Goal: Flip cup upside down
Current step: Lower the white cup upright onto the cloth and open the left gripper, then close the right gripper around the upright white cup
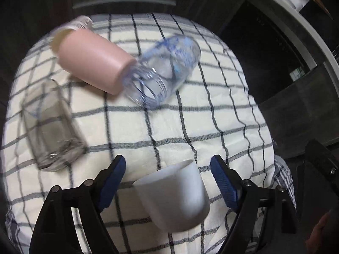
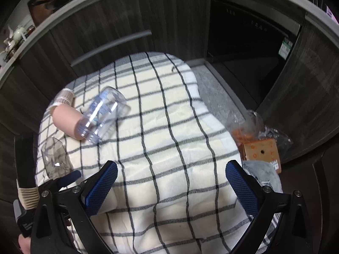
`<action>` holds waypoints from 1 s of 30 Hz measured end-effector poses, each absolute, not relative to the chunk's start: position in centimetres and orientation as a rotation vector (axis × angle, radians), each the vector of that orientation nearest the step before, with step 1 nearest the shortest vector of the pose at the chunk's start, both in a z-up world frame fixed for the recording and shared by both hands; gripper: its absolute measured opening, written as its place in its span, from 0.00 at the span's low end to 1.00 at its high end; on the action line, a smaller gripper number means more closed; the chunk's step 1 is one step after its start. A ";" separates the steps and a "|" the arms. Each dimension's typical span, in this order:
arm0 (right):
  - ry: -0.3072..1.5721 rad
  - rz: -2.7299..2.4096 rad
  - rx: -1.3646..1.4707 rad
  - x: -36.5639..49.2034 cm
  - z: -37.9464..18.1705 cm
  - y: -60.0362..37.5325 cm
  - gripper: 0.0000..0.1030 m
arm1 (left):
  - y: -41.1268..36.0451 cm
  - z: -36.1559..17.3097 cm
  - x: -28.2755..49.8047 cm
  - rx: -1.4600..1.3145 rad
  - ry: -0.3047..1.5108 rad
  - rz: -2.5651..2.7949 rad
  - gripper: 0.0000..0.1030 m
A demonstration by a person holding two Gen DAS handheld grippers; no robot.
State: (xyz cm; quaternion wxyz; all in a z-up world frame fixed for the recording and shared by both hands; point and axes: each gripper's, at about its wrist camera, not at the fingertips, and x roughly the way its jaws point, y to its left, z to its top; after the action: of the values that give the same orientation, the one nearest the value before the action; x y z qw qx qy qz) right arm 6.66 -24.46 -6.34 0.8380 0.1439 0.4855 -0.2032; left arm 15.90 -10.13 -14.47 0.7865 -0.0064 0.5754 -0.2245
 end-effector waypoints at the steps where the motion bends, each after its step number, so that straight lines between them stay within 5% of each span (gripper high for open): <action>1: 1.012 -0.420 0.296 6.6 -5.9 -24.2 0.99 | -9.8 -14.0 15.6 -0.017 1.222 -0.471 0.81; 11: 0.919 -0.220 0.142 5.7 -5.2 -18.5 0.99 | 0.7 -8.6 7.6 -0.124 0.880 -0.018 0.97; 22: 0.886 -0.097 -0.052 6.5 -11.2 -10.3 0.98 | 6.2 -10.3 3.2 -0.126 0.722 0.182 0.99; 30: 0.919 -0.098 -0.050 7.6 -15.9 -9.7 0.84 | 5.6 -11.7 3.4 -0.078 0.713 0.181 0.99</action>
State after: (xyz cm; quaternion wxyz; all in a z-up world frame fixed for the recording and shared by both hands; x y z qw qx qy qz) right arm 7.60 -9.67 -15.88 0.8948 -0.0240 0.4433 -0.0470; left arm 3.41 5.65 -11.67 0.9324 -0.0381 0.3483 0.0885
